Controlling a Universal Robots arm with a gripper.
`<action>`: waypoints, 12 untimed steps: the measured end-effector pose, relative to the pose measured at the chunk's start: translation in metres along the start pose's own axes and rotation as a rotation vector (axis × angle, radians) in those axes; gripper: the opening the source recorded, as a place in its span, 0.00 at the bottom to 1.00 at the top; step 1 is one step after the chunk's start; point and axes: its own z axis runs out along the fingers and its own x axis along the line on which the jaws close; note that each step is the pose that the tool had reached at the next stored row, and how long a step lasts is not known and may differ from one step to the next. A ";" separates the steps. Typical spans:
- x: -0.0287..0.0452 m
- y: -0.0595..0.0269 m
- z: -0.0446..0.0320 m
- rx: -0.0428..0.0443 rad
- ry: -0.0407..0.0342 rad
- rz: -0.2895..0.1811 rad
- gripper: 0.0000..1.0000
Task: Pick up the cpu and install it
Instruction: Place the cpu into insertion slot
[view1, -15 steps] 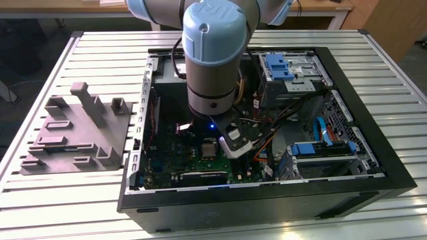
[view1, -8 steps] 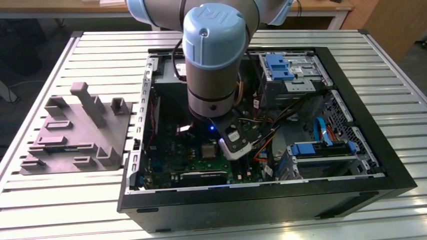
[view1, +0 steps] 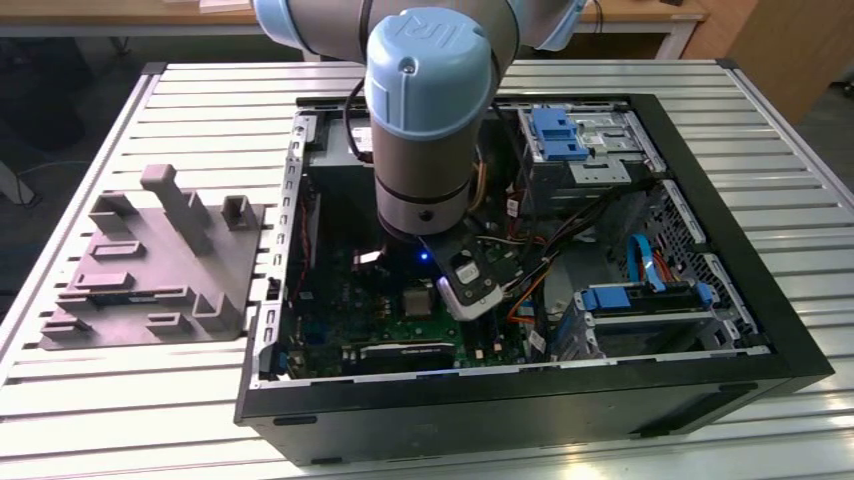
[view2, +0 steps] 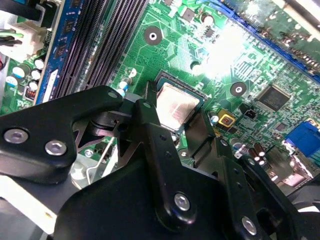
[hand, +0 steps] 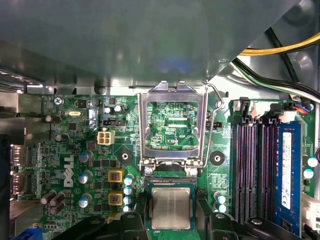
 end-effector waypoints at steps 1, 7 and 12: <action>0.0001 0.0004 -0.0001 0.0003 0.0002 0.000 0.47; 0.0001 0.0014 0.0000 0.0004 0.0001 0.007 0.47; 0.0001 0.0005 0.0010 0.0008 0.0002 0.018 0.47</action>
